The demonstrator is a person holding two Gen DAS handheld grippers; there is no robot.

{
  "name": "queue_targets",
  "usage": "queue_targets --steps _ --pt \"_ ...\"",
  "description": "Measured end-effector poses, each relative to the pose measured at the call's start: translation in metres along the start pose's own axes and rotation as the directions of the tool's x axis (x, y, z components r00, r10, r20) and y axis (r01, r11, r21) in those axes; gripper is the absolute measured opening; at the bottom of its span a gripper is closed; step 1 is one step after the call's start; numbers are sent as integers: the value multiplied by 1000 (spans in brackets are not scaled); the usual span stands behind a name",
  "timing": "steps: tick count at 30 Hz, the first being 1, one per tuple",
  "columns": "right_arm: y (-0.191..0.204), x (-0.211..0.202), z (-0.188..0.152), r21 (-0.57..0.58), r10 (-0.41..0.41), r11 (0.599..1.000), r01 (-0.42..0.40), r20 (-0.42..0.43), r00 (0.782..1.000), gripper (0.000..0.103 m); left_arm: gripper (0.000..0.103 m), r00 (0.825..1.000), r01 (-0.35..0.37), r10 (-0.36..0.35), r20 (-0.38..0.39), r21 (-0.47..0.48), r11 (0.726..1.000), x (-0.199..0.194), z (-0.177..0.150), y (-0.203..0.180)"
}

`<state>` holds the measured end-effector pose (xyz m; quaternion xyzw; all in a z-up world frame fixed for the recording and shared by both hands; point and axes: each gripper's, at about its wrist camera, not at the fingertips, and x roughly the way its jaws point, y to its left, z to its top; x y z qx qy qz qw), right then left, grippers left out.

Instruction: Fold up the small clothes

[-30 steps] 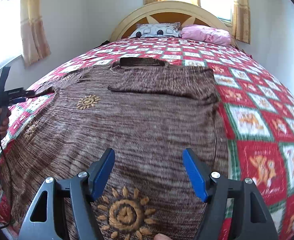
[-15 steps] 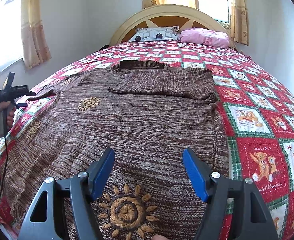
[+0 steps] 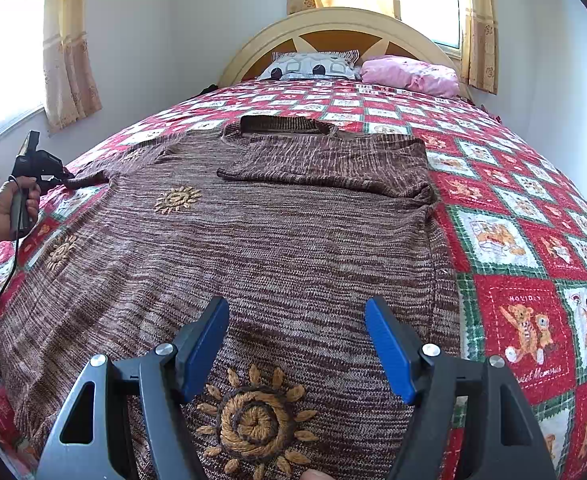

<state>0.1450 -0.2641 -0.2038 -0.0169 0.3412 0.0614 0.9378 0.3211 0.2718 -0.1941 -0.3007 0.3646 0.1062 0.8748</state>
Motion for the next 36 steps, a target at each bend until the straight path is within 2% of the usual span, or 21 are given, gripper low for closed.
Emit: queue_targets --steps 7,13,19,21,25,28,29,32,33,34,35,36 --pt "0 0 0 2 -1 1000 1 0 1000 71 7 990 134 -138 36 80 988 -33 5 -59" --pt "0 0 0 1 -2 1000 2 0 1000 71 7 966 252 -257 23 141 957 -49 1 -130" --pt "0 1 0 4 2 1000 -2 -1 1000 72 7 919 391 -393 -39 223 893 -59 -31 -215" --pt "1 1 -1 4 4 1000 -4 -4 1000 72 7 908 416 -413 -69 261 871 -57 -48 -241" --pt "0 2 0 3 14 1000 -14 -6 1000 74 7 896 443 -423 -135 332 833 -43 -91 -285" --pt "-2 2 0 11 31 999 -31 -2 1000 74 8 905 426 -387 -178 401 811 -23 -134 -311" --pt "-3 1 -1 16 39 999 -39 -1 999 75 9 902 432 -378 -209 421 798 -18 -147 -316" --pt "-8 1 0 37 67 997 -67 2 998 75 12 909 412 -296 -293 522 747 -9 -184 -332" --pt "-8 2 0 39 71 997 -71 2 998 76 12 908 416 -293 -300 562 715 -12 -193 -334" --pt "-8 2 0 39 73 997 -73 2 997 76 19 907 420 -300 -295 594 686 -18 -198 -334" --pt "-7 2 0 37 73 997 -73 1 997 76 22 907 422 -307 -290 613 668 -24 -201 -332" --pt "-7 2 0 35 72 997 -72 -1 997 77 31 906 423 -319 -279 628 653 -31 -199 -329"
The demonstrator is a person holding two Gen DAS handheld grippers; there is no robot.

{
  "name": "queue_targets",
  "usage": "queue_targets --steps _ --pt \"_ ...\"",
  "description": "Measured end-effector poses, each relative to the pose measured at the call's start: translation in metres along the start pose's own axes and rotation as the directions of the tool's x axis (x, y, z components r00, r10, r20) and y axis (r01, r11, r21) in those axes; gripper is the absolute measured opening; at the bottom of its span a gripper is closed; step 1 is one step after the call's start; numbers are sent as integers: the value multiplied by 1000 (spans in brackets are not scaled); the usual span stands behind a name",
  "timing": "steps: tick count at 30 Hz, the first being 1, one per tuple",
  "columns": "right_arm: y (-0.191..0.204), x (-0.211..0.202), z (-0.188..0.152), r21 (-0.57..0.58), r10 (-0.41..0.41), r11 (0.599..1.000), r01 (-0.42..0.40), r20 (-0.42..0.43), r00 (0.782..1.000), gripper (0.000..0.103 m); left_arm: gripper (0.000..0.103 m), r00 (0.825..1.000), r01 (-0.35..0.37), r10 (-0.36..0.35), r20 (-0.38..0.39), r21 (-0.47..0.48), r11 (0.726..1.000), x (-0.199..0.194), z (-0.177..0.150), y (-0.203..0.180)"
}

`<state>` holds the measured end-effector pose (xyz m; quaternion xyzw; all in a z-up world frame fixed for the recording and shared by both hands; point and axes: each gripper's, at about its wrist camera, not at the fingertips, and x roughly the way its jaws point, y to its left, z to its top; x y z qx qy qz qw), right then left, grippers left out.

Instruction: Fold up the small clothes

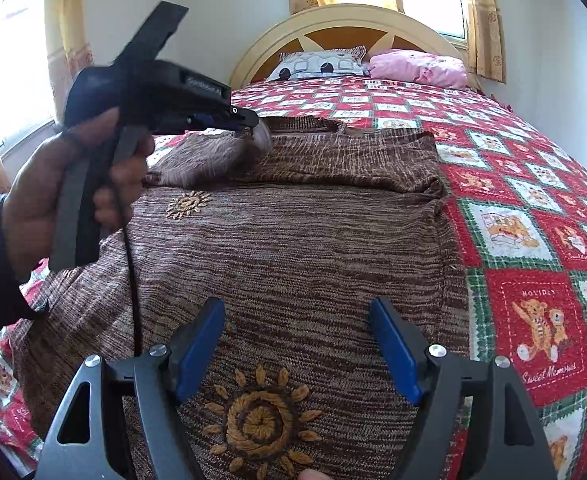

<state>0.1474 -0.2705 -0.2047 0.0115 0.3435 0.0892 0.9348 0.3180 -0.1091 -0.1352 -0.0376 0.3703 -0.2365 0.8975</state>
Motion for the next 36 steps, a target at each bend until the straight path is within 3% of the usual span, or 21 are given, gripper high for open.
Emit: queue_targets --steps 1,3,5,7,9,11,13,17,19,26,27,29,34,36 --pt "1 0 0 -4 -2 1000 2 -1 1000 77 44 1000 -17 16 21 12 1000 -8 -1 3" --pt "1 0 0 -7 -4 1000 4 -2 1000 78 55 996 -63 62 63 13 998 -22 -2 17" --pt "1 0 0 -7 -3 1000 3 -2 1000 78 58 990 -110 109 87 9 994 -34 -4 38" --pt "1 0 0 -4 0 1000 0 -1 1000 78 58 967 -247 246 69 -4 969 -35 -7 66" --pt "1 -1 0 -1 3 1000 -3 0 1000 78 58 930 -366 366 40 -15 931 -32 -13 91" --pt "0 -1 -1 4 9 1000 -9 3 1000 78 58 900 -435 435 10 -44 900 -31 -23 121" --pt "-1 -2 -1 13 16 1000 -16 9 1000 78 58 892 -451 450 -32 -83 889 -28 -33 142" --pt "-2 -4 5 22 21 1000 -20 -29 999 78 59 918 -397 385 -97 -163 903 -25 -45 164" --pt "0 -6 13 11 26 1000 -25 -68 997 78 70 931 -365 355 -88 -183 913 -26 -47 166" --pt "1 8 80 118 157 983 -143 -113 981 76 77 950 -313 302 -82 -212 926 -26 -53 171" --pt "3 18 91 124 158 982 -143 -115 981 74 77 955 -298 288 -75 -224 928 -27 -54 174" --pt "9 41 107 139 174 978 -155 -133 976 57 79 964 -264 257 -60 -251 931 -30 -54 179" --pt "29 98 124 150 186 976 -159 -193 963 55 80 979 -200 202 -25 -302 932 -35 -57 187" --pt "32 117 122 181 206 969 -167 -221 953 47 80 981 -190 194 -18 -310 932 -36 -57 188"
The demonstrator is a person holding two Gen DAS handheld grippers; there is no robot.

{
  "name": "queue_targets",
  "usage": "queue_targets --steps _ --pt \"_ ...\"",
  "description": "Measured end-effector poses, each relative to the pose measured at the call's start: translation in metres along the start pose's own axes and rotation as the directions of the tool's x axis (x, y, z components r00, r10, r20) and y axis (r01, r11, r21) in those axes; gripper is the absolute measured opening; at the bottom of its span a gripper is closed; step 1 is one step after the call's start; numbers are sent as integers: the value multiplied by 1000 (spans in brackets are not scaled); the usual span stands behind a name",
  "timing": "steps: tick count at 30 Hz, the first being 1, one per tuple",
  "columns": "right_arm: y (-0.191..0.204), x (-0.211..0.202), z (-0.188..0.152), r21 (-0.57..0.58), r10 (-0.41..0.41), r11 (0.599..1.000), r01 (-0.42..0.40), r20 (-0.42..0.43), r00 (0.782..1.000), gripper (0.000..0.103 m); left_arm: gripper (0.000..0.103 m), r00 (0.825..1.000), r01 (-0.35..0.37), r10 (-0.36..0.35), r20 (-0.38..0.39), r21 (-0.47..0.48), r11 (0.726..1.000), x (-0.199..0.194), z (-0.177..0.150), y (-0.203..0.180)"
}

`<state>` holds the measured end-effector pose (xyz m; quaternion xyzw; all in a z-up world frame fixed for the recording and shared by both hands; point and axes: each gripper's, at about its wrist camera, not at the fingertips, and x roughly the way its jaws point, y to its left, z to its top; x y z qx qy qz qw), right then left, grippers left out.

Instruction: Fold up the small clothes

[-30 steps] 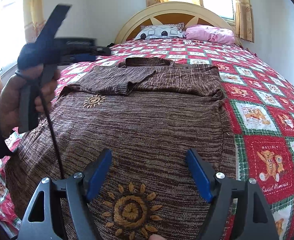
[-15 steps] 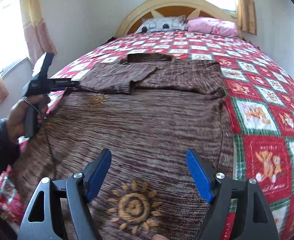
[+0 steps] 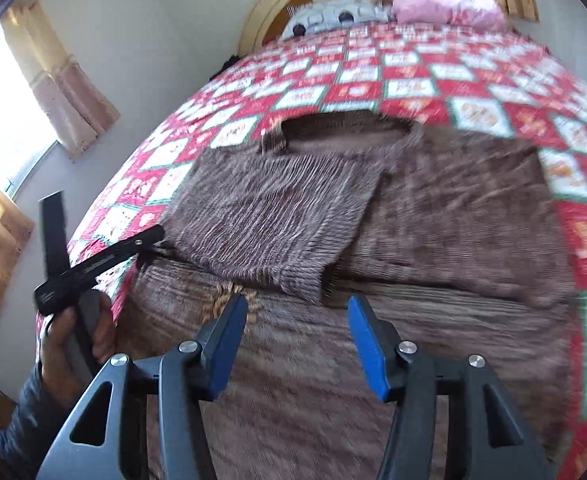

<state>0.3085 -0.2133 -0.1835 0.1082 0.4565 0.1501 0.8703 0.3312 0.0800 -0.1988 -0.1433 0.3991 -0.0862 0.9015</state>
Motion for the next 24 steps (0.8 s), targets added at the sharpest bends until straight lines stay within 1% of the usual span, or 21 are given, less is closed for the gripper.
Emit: queue_targets --steps 1,2,3,4,5,8,10,12,13,16,18,20,22,24 --pt "0 7 -1 7 -1 1000 2 -11 1000 40 80 1000 3 -3 1 -1 1000 0 0 0" --pt "0 15 0 14 -11 1000 12 -20 1000 36 81 1000 4 -4 1 -1 1000 0 0 0" --pt "-3 19 0 20 -20 1000 21 -21 1000 31 84 1000 4 -4 1 2 1000 0 1 0" --pt "-5 22 0 25 -24 999 24 -24 999 10 88 1000 1 -1 1 8 1000 0 1 -2" --pt "-7 23 -1 28 -26 999 27 -22 999 1 90 1000 -4 4 1 15 1000 0 1 -4" --pt "-10 6 0 3 -60 998 60 24 998 1 95 1000 -24 24 7 30 999 -1 0 -6" --pt "-9 -8 2 -24 -73 997 74 45 996 1 99 1000 -24 24 5 37 999 -1 0 -7" --pt "-9 -14 3 -56 -128 990 130 40 991 0 99 999 -38 39 -11 43 998 2 0 -7" --pt "-10 -15 3 -58 -140 988 142 35 989 0 99 999 -41 41 -10 48 998 2 0 -8" --pt "-15 -14 7 -57 -131 989 133 41 991 1 99 999 -38 38 -2 49 998 1 0 -7" --pt "-16 -12 8 -54 -120 991 121 27 992 1 99 1000 -27 27 -5 34 999 2 0 -4" --pt "-12 -8 7 -71 -66 995 65 -15 998 1 99 1000 -24 25 -9 30 999 2 0 -3" --pt "-7 -6 6 -106 -94 990 89 -39 995 1 100 999 -32 32 -12 35 999 3 -1 -4" --pt "-9 -12 11 -105 -99 990 97 -16 995 2 100 999 -44 44 -21 41 998 5 -1 -5"
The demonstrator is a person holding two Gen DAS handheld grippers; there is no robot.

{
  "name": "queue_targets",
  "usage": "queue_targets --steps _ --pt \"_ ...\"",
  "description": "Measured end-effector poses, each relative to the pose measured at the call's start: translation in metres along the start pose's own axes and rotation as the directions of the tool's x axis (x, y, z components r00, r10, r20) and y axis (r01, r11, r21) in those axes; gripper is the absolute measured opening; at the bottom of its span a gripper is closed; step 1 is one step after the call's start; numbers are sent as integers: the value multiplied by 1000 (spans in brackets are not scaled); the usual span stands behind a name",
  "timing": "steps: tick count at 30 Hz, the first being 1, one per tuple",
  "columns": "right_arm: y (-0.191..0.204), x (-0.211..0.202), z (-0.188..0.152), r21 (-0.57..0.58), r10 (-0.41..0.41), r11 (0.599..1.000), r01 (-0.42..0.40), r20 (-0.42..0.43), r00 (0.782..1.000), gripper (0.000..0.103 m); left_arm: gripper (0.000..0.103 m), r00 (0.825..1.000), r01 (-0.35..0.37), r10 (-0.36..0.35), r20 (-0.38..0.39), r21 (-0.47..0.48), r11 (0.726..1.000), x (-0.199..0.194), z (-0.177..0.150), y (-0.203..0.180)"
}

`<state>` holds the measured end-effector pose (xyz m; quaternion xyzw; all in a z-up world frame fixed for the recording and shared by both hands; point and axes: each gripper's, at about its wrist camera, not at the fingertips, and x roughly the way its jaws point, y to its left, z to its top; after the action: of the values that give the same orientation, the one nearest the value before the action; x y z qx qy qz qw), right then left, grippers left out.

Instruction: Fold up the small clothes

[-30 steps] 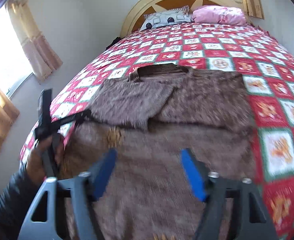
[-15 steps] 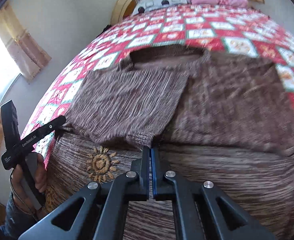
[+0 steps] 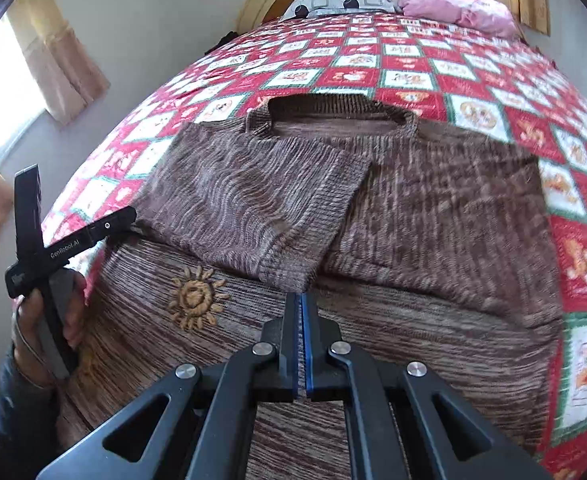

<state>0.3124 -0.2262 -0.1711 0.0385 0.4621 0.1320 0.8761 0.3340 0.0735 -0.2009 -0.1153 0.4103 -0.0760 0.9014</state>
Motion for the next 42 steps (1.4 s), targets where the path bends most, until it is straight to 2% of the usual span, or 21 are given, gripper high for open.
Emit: queue_targets --steps 3,7,9,10,11,12,13,15,17,19,21,22,25,27,31,33,34,36,37,38,42 --pt "-13 -3 20 60 -2 998 -1 44 999 2 100 1000 -4 4 0 4 1000 0 0 -1" --pt "-27 16 54 114 -32 993 24 69 997 2 100 1000 12 -12 6 -10 1000 -1 0 2" --pt "-29 31 66 104 -53 994 45 70 996 9 100 1000 18 -18 7 -14 1000 -1 0 3" --pt "-31 41 73 105 -69 993 62 58 996 32 100 1000 22 -22 8 -17 1000 -1 0 3" --pt "-33 48 77 116 -61 992 54 54 997 63 100 1000 26 -26 9 -20 999 -1 0 4" --pt "-35 53 80 123 -47 992 40 53 997 73 101 999 31 -30 9 -21 999 -2 -1 4" --pt "-36 55 81 125 -44 991 38 53 998 75 102 999 37 -36 10 -23 999 -2 -1 4" --pt "-33 62 84 105 -82 991 76 50 995 71 102 999 39 -39 10 -25 999 -2 -1 5" --pt "-27 71 83 68 -71 995 69 19 997 32 102 999 44 -43 11 -26 999 -2 -1 4" --pt "-23 80 79 32 -99 995 99 -16 995 16 102 999 47 -47 11 -29 998 -3 -1 5" --pt "-18 80 78 -8 -120 993 120 -2 993 4 103 999 52 -52 11 -31 998 -2 -1 5" --pt "-16 78 81 -18 -140 990 140 7 990 3 103 999 53 -53 11 -32 998 -2 0 5" --pt "-12 68 92 -35 -204 978 207 73 976 3 103 999 54 -54 10 -33 998 -1 -1 6" --pt "-12 63 100 -27 -215 975 219 104 971 3 103 999 48 -48 7 -29 998 -1 -1 5" --pt "-15 77 102 -47 -270 961 274 67 960 3 103 1000 30 -30 -1 -13 999 2 -1 2" --pt "-22 81 97 -17 -228 974 228 13 974 4 103 999 39 -39 1 -22 999 2 -1 3" --pt "-25 79 93 3 -213 977 213 -3 977 7 103 999 42 -42 2 -24 999 2 -1 3" --pt "-28 69 83 30 -211 977 210 6 978 38 103 999 44 -44 5 -25 999 2 -1 4" --pt "-30 60 78 49 -186 982 185 18 982 58 103 999 46 -46 6 -27 999 2 -1 4" --pt "-31 46 69 70 -140 988 136 44 989 59 103 999 49 -48 8 -28 998 1 -1 4" --pt "-11 22 46 30 -71 997 68 93 993 59 103 999 49 -48 8 -29 998 0 -1 4"
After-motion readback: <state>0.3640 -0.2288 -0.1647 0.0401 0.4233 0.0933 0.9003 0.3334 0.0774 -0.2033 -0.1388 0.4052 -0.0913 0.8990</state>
